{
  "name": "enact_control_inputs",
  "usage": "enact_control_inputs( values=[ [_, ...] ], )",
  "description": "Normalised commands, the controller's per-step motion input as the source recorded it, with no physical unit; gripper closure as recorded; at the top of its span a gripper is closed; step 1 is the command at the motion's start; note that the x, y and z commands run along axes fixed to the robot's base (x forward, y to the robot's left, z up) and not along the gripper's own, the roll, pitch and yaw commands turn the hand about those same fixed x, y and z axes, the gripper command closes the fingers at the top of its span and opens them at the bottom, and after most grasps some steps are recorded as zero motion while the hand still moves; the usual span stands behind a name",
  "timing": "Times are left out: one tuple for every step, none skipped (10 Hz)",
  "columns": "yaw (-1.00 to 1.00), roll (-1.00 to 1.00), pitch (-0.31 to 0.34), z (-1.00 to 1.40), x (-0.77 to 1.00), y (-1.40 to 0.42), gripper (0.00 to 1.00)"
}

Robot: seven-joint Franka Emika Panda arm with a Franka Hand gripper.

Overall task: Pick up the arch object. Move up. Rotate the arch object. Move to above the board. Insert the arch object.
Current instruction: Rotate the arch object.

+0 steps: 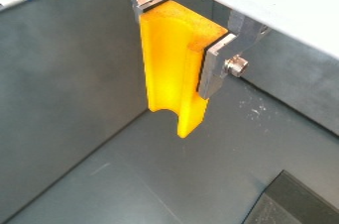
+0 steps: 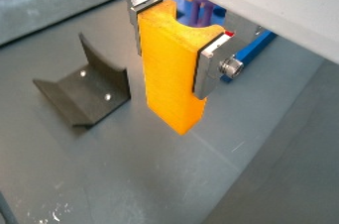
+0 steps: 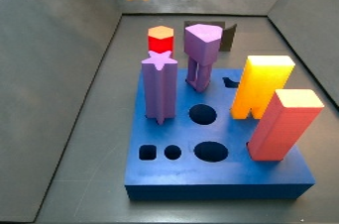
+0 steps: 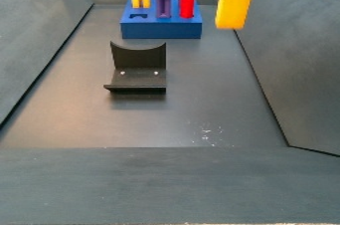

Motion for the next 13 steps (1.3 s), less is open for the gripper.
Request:
enact_control_inputs(
  values=[
    [0.02,0.08,0.053,0.5,-0.03,-0.09,1.0],
    [0.02,0.08,0.069,0.33,-0.01,-0.05,1.0],
    [-1.0,0.02,0.016,0.0,0.0,0.0,1.0],
    [-1.0,0.02,0.015,-0.07,0.02,0.01,1.0],
    [-1.0,0.02,0.011,-0.05,0.03,0.02,1.0],
    [-1.0,0.02,0.009,-0.03,0.03,0.02,1.0],
    [-1.0,0.02,0.009,-0.03,0.03,0.02,1.0],
    [-1.0,0.02,0.009,-0.02,0.03,0.02,1.0],
    [-1.0,0.02,0.01,-0.02,0.03,0.02,1.0],
    [-1.0,0.03,0.011,-0.02,0.03,0.02,1.0],
    [-1.0,0.03,0.013,-0.02,0.03,0.02,1.0],
    [-1.0,0.03,0.014,-0.02,0.03,0.02,1.0],
    [-1.0,0.04,0.017,-0.02,0.03,0.02,1.0]
  ],
)
